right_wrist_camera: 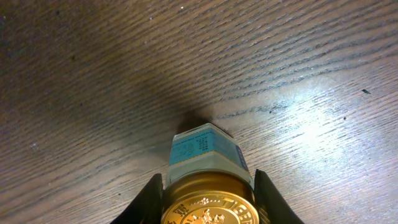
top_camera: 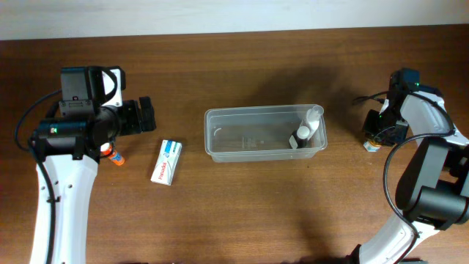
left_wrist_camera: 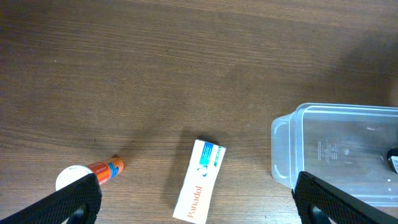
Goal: Pack container
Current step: 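Move the right gripper to the gold-capped jar and grasp it, then place the gold-capped jar into the container center and release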
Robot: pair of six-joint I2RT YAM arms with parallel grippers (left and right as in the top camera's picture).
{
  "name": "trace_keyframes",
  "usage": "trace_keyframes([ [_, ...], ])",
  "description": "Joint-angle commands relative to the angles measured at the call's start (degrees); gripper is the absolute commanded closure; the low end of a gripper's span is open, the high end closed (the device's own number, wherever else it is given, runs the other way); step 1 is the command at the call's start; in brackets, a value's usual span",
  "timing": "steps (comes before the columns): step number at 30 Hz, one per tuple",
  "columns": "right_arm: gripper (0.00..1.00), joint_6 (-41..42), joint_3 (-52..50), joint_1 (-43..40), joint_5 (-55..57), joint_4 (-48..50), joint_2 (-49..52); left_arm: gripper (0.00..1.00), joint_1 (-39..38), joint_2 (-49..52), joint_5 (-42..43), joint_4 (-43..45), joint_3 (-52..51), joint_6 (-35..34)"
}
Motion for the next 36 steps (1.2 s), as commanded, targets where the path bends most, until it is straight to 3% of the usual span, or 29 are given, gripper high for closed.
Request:
trace_keyframes([
  [1,0.77,0.24,-0.02,-0.31,0.26,-0.52,0.44,0.01,0.33,0.2,0.63,-0.07,1.27,0.72],
  [14,0.86,-2.67,17.31,1.79,-1.44,-17.73,-2.4,0.01,0.35,0.2,0.61,-0.04,1.27,0.74],
  [24,0.86,-3.28,34.86,17.22,-1.57,-29.51,-11.32,0.01,0.35,0.2,0.61,-0.04,1.27,0.72],
  [30,0.86,-2.71,35.98,30.25,-2.27,-29.53,-13.29,0.01,0.33,0.2,0.63,-0.04,1.27,0.72],
  [36,0.85,-2.27,33.9,38.03,-2.25,-26.51,-10.08,0.01,0.35,0.2,0.61,-0.04,1.27,0.72],
])
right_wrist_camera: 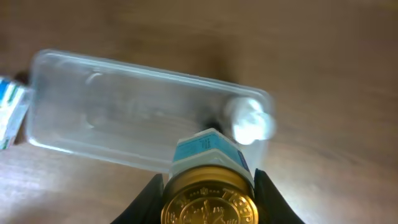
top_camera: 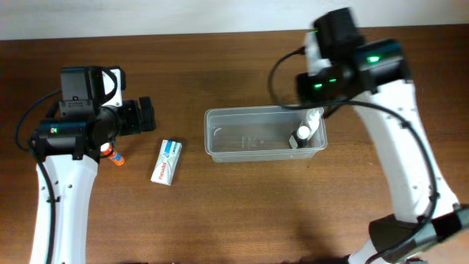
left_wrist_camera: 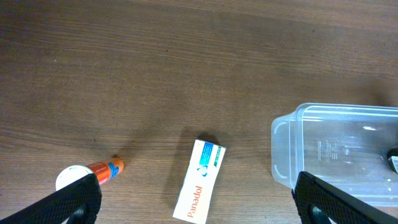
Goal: Pack container
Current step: 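Place the gold-capped jar into the container center and release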
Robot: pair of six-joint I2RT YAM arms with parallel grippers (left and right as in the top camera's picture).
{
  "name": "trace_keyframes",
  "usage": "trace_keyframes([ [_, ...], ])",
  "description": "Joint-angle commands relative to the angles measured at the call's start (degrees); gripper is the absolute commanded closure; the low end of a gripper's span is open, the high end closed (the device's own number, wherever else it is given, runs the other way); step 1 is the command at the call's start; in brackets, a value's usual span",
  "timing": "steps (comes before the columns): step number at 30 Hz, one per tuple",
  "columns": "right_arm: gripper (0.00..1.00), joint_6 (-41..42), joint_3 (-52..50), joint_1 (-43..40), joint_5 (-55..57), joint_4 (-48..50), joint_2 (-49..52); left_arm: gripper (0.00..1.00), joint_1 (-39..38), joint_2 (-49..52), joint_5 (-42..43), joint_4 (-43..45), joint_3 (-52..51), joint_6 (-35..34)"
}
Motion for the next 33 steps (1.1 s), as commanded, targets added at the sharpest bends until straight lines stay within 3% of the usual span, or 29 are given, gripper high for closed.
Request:
trace_keyframes([
  [1,0.85,0.92,-1.68,2.8,-0.04,1.6,3.15,0.01,0.35,0.2,0.61,-0.02,1.27,0.72],
  [13,0.85,1.27,-2.34,3.74,-0.04,2.32,18.27,0.01,0.35,0.2,0.61,-0.02,1.27,0.72],
  [25,0.84,1.62,-3.21,-0.07,-0.04,2.97,22.84,0.01,0.35,0.2,0.61,-0.02,1.27,0.72],
  [27,0.73,1.49,-3.32,-0.35,-0.07,2.95,22.84,0.01,0.35,0.2,0.61,-0.02,1.27,0.72],
  [30,0.68,1.49,-3.32,-0.37,-0.07,2.93,22.84,0.01,0.33,0.2,0.61,-0.04,1.27,0.72],
  [33,0.53,1.49,-3.32,-0.33,-0.07,2.95,22.84,0.01,0.33,0.2,0.63,-0.02,1.27,0.72],
])
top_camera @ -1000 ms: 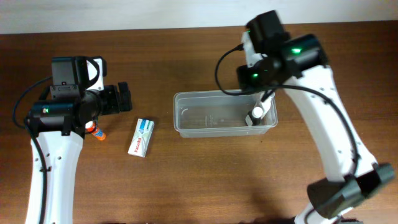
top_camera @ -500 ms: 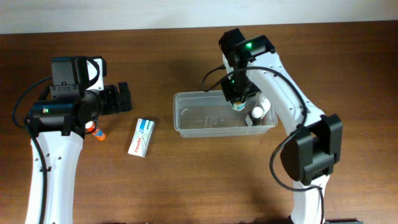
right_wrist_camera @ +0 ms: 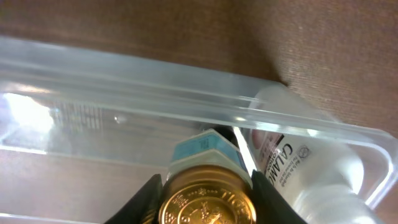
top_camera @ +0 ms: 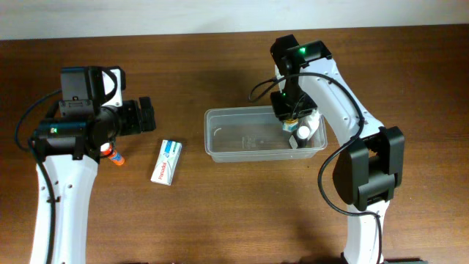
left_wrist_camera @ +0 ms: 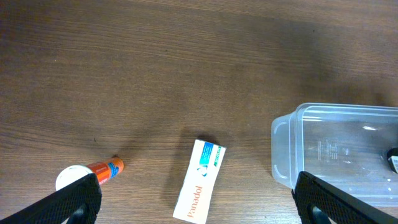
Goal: Pack container
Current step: 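Place the gold-capped jar into the container center and release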
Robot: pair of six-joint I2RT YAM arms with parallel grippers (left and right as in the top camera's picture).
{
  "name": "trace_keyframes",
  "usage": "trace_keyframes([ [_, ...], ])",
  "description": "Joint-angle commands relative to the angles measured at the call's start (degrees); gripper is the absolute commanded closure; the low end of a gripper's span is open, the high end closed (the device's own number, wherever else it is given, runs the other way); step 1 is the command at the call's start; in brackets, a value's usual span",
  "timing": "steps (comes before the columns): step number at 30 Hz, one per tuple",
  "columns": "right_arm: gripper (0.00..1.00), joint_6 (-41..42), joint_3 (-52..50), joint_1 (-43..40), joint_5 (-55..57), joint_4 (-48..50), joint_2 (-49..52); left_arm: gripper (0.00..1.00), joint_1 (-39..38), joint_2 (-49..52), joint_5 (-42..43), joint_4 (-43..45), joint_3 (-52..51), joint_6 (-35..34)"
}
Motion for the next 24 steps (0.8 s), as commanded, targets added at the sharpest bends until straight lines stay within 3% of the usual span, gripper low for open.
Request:
trace_keyframes([
  [1,0.53,0.17,-0.17,0.22,0.15,0.02,0.2,0.01,0.33,0.2,0.61,-0.04,1.27,0.72],
  [24,0.5,-1.86,2.69,0.26,0.15,0.46,-2.4,0.01,0.35,0.2,0.61,-0.02,1.27,0.72],
])
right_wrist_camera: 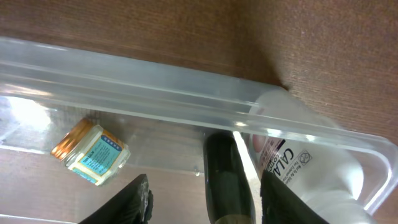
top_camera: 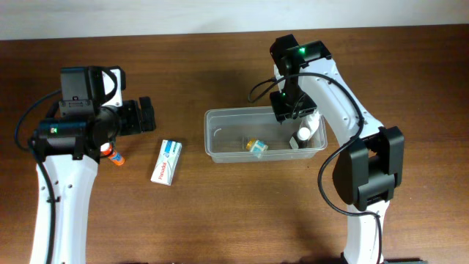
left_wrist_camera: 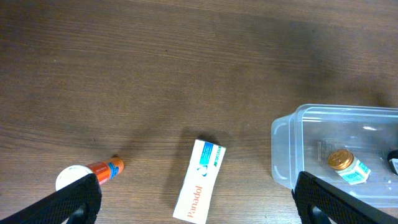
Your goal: Pack container
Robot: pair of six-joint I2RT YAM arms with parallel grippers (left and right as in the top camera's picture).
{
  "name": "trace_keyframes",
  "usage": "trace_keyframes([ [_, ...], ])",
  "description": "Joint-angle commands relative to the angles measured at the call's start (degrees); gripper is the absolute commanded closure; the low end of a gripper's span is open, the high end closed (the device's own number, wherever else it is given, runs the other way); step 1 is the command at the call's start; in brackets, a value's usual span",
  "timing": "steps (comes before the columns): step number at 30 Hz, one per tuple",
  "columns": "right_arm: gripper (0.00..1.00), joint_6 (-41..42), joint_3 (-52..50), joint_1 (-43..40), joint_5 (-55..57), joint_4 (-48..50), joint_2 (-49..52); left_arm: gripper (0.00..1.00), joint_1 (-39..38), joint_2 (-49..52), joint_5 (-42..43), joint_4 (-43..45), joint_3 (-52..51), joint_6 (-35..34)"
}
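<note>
A clear plastic container (top_camera: 220, 125) sits mid-table. Inside lie a small gold-capped jar with a blue label (top_camera: 256, 146), a white Calamine bottle (top_camera: 305, 130) and a dark bottle (right_wrist_camera: 225, 174). My right gripper (right_wrist_camera: 203, 198) hovers open over the container's right half, nothing between its fingers. A Panadol box (top_camera: 166, 161) lies left of the container. An orange tube with a white cap (left_wrist_camera: 90, 173) rests further left. My left gripper (left_wrist_camera: 198, 198) stands open above the table, over the Panadol box (left_wrist_camera: 200, 180).
The container's left end (left_wrist_camera: 283, 149) shows in the left wrist view, with the jar (left_wrist_camera: 347, 165) in it. The wooden table (top_camera: 242, 213) reaches to a pale wall strip at the back.
My right gripper has opened and let go of the gold-capped jar, which now lies on its side in the middle of the container. The left arm has not moved.
My right gripper was shut on the gold-capped jar at the table's far right. Then it held the jar above the container, then low inside the container's right end. Now the jar lies loose in the container. The left gripper stayed open throughout.
</note>
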Motion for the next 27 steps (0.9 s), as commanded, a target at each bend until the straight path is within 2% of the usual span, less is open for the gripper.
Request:
trace_keyframes([
  [1,0.49,-1.31,3.82,0.26,0.07,-0.04,-3.63,0.01,0.35,0.2,0.61,-0.02,1.27,0.72],
  [5,0.38,-1.7,9.25,0.04,0.09,-0.39,-9.77,0.01,0.35,0.2,0.61,0.0,1.27,0.72],
  [7,0.01,0.2,11.5,-1.9,0.07,0.02,-14.67,0.0,0.35,0.2,0.63,0.15,1.27,0.72],
  [12,0.02,4.85,11.58,-10.29,-2.47,-2.58,-20.26,0.01,0.24,0.2,0.63,0.5,1.27,0.74],
  [13,0.02,4.87,11.58,-15.41,-6.58,-5.81,-21.09,0.01,-0.52,0.2,0.61,1.01,1.36,0.9],
  [15,0.02,4.9,11.56,-19.96,-7.93,-9.09,-21.18,0.01,-1.86,0.2,0.5,1.14,1.62,2.14],
  [19,0.02,4.85,9.79,-28.92,-7.52,-12.81,-21.18,0.01,-5.53,1.09,-6.78,0.28,1.81,2.45],
  [23,0.02,3.76,8.28,-33.59,-7.5,-13.35,-21.18,0.01,-5.84,6.1,-7.15,-1.51,1.81,2.4],
  [27,0.02,2.62,6.16,-34.73,-7.45,-13.29,-21.18,0.0,-5.84,11.82,-7.21,-1.64,1.81,2.45],
])
